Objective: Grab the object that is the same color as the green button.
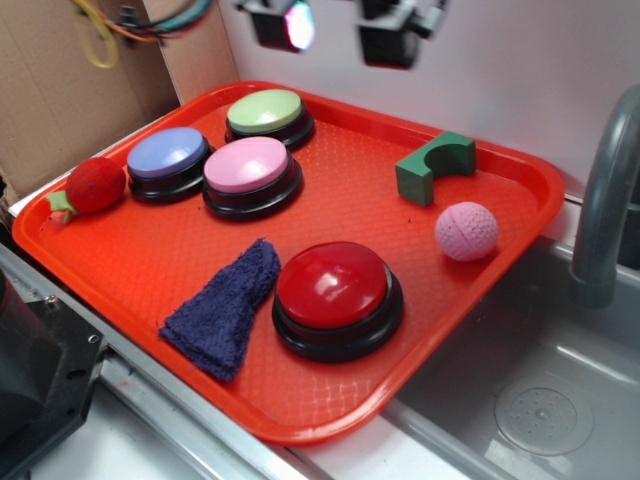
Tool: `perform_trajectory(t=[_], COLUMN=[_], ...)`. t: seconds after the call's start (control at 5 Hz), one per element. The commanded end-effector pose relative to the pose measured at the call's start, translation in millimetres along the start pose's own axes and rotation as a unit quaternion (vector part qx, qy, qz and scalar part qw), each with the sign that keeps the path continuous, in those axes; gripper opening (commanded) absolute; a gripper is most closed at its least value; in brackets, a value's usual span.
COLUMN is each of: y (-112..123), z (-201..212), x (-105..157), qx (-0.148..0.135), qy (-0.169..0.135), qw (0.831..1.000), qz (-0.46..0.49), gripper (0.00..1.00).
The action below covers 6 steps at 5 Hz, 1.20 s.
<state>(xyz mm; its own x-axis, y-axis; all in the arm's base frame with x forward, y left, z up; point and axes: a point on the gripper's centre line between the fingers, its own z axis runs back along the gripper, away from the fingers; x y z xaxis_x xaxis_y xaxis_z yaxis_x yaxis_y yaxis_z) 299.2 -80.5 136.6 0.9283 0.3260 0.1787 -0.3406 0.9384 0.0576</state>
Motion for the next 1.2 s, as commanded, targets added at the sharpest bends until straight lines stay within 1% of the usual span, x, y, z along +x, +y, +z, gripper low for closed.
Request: perform_trajectory(t=[0.0,0.2,0.6,0.8,1.0], y=[-22.0,-24.9,-21.8,-24.4,-22.7], z=[-37.9,-60.6,-102.1,-103.9,-97.8], x=[41.6,46.6,48.6,45.9,44.7], qx=[-0.058,-0.044,-0.034,-0.042,-0.051], qy=[-0.017,-0.029,0.000,0.000,-0.011], qw=[0.998,0.998,0.998,0.997,0.996], qz=[-0.003,-0.022,-0.059,-0.067,-0.070], gripper=[1.00,1.00,1.00,0.99,0.00])
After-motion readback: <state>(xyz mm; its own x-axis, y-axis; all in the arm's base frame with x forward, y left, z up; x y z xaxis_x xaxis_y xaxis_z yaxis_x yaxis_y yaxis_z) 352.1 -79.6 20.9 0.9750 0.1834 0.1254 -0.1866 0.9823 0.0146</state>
